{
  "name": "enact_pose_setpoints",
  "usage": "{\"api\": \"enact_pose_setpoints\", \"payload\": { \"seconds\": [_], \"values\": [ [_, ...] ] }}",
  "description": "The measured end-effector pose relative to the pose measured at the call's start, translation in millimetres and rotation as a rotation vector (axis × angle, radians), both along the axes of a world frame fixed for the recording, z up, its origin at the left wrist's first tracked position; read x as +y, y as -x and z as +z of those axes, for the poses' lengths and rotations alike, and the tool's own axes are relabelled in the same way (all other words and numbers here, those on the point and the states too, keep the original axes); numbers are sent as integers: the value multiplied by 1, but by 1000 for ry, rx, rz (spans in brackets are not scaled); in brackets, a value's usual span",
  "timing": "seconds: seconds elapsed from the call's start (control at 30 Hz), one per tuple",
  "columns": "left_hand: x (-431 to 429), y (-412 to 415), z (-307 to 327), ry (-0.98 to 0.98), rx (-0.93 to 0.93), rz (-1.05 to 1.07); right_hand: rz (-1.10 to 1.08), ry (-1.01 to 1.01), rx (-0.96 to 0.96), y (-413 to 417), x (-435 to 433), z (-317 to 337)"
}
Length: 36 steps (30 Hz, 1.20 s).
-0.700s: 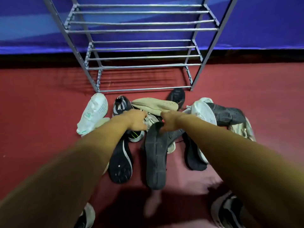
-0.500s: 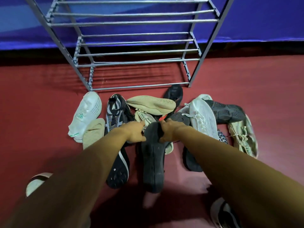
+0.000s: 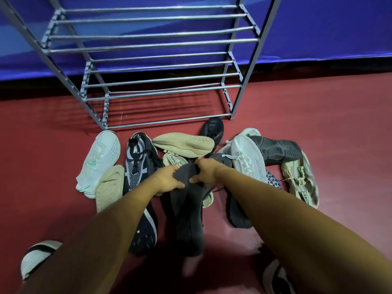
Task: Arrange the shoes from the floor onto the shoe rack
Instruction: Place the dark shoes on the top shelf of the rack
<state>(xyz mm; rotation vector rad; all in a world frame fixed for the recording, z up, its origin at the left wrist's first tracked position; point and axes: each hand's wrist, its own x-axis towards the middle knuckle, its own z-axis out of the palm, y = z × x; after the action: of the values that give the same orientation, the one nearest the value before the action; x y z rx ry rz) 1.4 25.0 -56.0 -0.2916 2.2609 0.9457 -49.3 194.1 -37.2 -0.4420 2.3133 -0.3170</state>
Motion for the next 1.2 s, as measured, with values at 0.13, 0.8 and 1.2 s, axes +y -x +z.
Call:
{"api": "enact_pose_setpoints", "payload": {
  "seconds": [0.13,0.8,1.2],
  "values": [
    [-11,4,41,-78,20,64,-19,74,-8,6,-1,39],
    [-75,6,264,-201,479,163,-93,468,233,22,-40,242],
    [-97,-15,293,-495,663,370,-681,834,-370,13,-43,255]
  ]
}}
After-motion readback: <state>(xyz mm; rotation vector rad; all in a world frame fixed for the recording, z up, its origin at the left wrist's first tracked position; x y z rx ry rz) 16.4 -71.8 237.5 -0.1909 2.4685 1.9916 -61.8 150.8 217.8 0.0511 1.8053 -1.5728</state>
